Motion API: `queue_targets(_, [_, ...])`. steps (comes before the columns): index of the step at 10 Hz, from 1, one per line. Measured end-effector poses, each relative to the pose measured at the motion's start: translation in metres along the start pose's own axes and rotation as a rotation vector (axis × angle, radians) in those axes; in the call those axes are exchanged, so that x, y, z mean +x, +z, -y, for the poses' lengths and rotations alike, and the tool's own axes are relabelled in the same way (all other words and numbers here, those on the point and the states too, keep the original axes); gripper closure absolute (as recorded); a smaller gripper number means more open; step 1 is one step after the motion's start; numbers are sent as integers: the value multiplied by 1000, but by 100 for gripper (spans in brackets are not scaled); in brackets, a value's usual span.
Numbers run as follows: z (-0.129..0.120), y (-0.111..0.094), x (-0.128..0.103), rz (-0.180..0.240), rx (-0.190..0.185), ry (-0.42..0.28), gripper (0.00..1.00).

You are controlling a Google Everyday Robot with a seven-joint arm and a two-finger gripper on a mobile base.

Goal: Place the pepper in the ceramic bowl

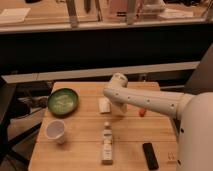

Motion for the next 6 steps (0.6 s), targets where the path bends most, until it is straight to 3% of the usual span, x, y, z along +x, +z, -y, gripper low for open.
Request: queue_targets(6, [-115,6,82,-11,-99,115,20])
